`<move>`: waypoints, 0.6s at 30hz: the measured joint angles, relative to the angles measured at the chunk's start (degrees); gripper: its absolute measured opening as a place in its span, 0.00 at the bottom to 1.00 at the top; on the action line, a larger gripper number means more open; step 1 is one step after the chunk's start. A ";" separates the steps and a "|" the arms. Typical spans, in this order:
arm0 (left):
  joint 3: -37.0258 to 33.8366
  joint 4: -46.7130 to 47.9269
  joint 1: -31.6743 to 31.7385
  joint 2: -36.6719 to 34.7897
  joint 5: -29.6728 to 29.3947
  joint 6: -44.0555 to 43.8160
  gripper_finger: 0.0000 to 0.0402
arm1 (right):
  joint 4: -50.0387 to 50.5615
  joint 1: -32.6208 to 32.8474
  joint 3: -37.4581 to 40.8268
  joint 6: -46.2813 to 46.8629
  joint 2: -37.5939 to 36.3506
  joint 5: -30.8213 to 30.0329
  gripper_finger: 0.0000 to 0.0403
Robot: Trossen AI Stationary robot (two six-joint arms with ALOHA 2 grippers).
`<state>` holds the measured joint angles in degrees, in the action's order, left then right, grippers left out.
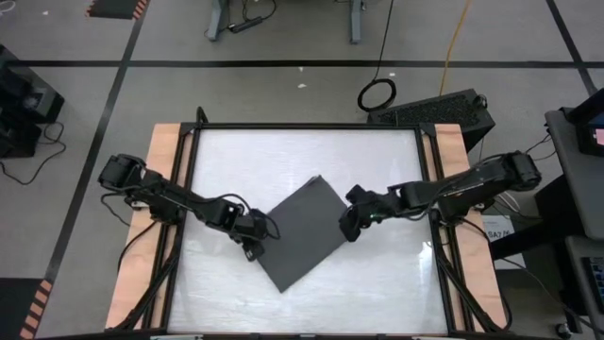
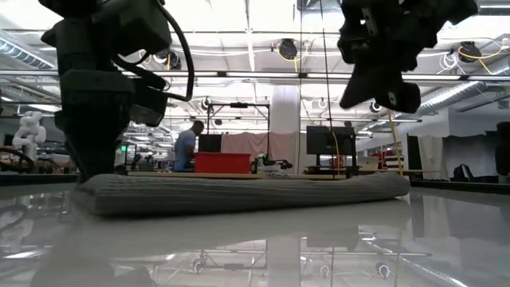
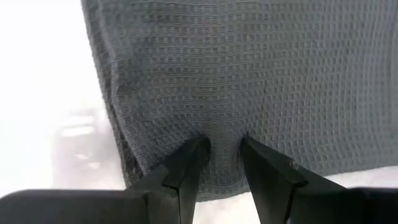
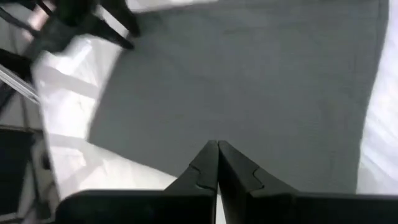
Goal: Roll towel
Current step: Roll the gray towel
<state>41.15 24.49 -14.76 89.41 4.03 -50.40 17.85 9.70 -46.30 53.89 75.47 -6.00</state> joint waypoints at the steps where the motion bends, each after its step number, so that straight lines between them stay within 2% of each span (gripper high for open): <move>1: 0.00 -0.79 -0.17 -0.08 0.94 -2.26 0.32 | -0.05 0.14 0.00 0.02 1.20 0.02 0.00; 4: -0.08 -3.85 -1.26 -0.22 3.52 -9.44 0.32 | 2.35 0.13 0.02 2.57 5.28 0.13 0.00; 9: -0.22 -7.29 -3.51 -0.11 3.68 -19.02 0.32 | 3.74 -0.01 0.02 6.81 11.49 0.87 0.00; 18: -0.25 -11.11 -6.30 -0.07 4.68 -21.35 0.32 | 3.16 -4.95 -0.33 3.90 20.38 3.75 0.00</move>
<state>40.89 13.38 -21.07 89.34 8.72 -71.75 21.01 4.75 -46.63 57.78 95.86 -2.25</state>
